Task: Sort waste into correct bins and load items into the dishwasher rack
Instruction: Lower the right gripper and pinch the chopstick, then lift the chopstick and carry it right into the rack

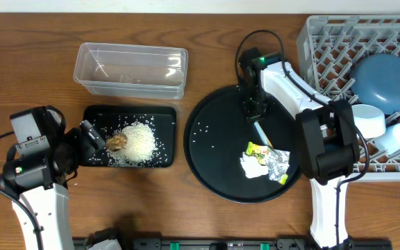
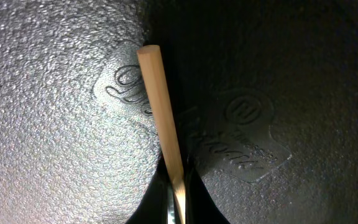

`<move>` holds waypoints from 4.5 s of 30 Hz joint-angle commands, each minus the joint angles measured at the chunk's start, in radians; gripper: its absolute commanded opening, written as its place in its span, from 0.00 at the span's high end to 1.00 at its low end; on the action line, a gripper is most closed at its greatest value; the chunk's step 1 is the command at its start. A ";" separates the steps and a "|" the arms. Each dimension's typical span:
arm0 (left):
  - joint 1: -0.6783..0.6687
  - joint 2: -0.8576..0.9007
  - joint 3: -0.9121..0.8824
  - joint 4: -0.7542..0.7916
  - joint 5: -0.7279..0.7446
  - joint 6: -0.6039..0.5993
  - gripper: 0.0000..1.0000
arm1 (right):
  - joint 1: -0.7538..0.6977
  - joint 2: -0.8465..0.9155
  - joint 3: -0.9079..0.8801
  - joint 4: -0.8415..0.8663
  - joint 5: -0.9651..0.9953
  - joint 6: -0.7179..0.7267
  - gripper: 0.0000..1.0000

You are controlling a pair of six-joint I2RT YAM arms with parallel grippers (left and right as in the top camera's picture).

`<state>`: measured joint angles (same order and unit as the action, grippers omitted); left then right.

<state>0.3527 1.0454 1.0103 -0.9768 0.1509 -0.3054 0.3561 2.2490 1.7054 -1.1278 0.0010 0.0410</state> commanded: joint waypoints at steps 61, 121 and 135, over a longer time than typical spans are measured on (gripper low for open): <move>0.005 -0.001 0.020 -0.003 -0.003 0.020 0.02 | -0.037 0.046 0.023 -0.032 0.079 0.054 0.65; 0.005 -0.001 0.020 -0.003 -0.003 0.020 0.02 | -0.467 0.048 0.719 -0.340 0.073 -0.065 0.98; 0.005 -0.001 0.020 -0.003 -0.003 0.020 0.02 | -0.465 0.053 0.721 -0.350 -0.019 -0.028 0.01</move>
<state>0.3527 1.0454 1.0103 -0.9764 0.1509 -0.3054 -0.1127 2.2974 2.4218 -1.4723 0.0444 -0.0177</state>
